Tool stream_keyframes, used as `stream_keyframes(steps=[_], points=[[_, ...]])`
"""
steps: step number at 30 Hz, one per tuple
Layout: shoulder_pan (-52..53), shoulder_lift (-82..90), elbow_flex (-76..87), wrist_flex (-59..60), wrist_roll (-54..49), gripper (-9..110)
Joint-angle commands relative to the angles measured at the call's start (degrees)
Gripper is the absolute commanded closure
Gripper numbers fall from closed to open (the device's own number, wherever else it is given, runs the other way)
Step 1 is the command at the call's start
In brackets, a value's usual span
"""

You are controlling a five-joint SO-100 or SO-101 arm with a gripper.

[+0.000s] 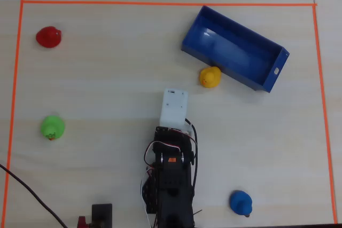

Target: Grasp yellow duck and put it into box.

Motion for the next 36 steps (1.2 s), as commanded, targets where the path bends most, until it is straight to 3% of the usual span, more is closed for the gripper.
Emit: stream_keyframes(steps=[1,29,32,36], points=[[-0.9,-0.2,0.4,0.3,0.3,101],[-1.1,-0.2,0.4,0.1,-0.4,101],[-0.5,-0.2,0.1,0.4,-4.5,101],[1.6,-2.6,-4.7,-6.9,-0.8,101]])
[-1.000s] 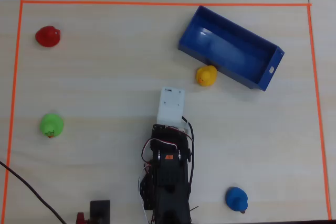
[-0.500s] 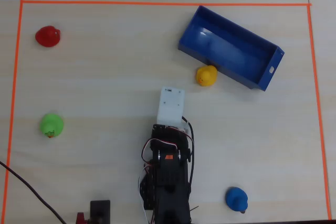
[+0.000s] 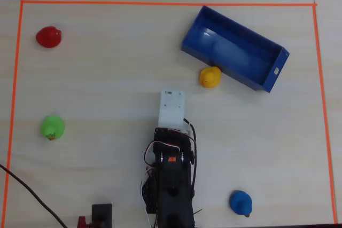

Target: Grasp yellow duck and put it into box.

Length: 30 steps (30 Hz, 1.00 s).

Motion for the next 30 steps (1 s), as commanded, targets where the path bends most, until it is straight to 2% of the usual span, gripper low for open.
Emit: stream_keyframes(steps=[1,9,17,23,30], points=[[1.9,-3.8,-7.6,-7.6,3.2,101],[3.7,-15.0,-26.2,-15.1,6.9,101],[9.9,-26.8,-38.4,-17.8,9.9,93],[13.8,-38.0,-42.0,-20.7,9.1,82],[15.9,-46.3,-39.5,-27.1,7.6,77]])
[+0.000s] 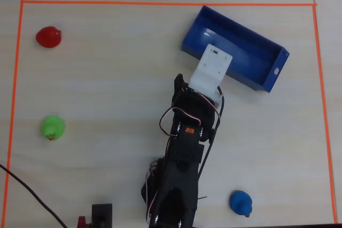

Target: Grasp yellow duck and put it into box.

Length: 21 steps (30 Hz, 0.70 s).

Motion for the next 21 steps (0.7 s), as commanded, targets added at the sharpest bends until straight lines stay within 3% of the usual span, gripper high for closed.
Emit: stream_keyframes(steps=[1,21], points=[[1.3,-4.2,-0.4,-3.7,-1.0,77],[9.4,-37.8,-11.5,-20.1,-1.7,74]])
